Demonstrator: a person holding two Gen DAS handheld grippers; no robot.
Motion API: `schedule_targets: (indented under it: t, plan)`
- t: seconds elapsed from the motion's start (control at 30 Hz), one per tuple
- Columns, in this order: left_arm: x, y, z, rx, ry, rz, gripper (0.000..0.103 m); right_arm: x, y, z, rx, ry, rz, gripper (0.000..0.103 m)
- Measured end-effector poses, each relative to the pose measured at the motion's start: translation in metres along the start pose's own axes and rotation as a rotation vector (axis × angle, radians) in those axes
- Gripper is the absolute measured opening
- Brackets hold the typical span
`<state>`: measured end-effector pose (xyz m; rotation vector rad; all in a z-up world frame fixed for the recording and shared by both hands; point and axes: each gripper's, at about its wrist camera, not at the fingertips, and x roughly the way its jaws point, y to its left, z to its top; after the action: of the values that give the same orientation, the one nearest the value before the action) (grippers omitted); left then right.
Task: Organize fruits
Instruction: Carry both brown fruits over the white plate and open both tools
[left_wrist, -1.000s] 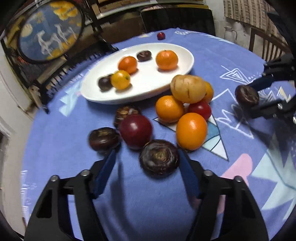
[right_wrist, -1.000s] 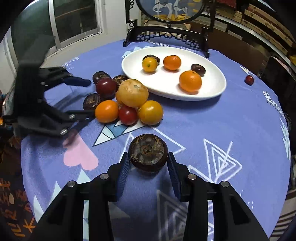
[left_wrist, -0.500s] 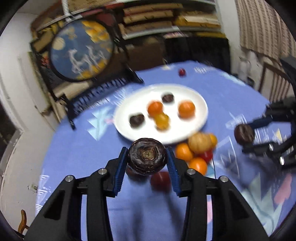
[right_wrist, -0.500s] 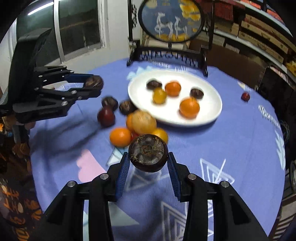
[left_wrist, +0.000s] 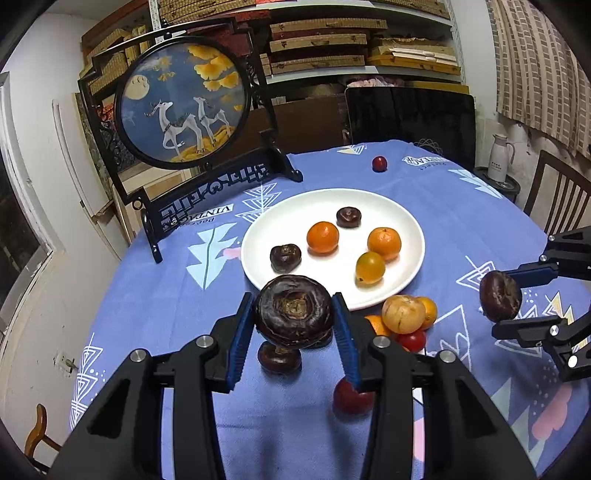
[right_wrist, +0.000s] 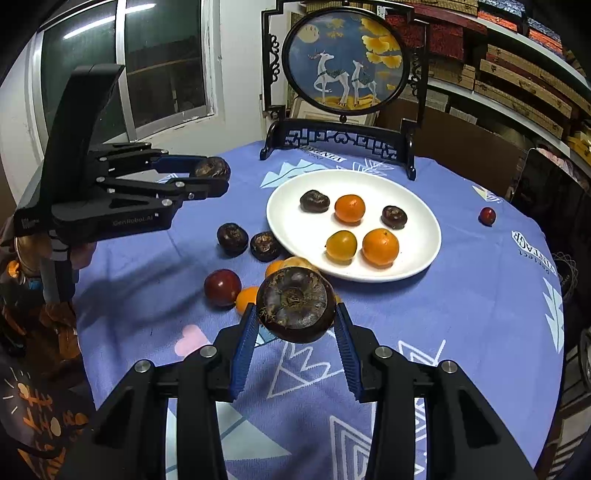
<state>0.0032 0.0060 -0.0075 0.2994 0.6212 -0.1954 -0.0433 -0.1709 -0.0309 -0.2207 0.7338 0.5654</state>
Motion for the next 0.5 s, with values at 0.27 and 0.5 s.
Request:
schedule_targets:
  t: [0.27, 0.5]
  plan:
    - [0.002, 0.001, -0.001, 0.001, 0.003, -0.002, 0.041, 0.006, 0.005, -0.002, -0.011, 0.018, 0.014, 0.042]
    - [0.002, 0.019, -0.019, -0.028, 0.02, -0.002, 0.041, 0.015, 0.003, -0.019, -0.003, 0.076, 0.035, 0.042]
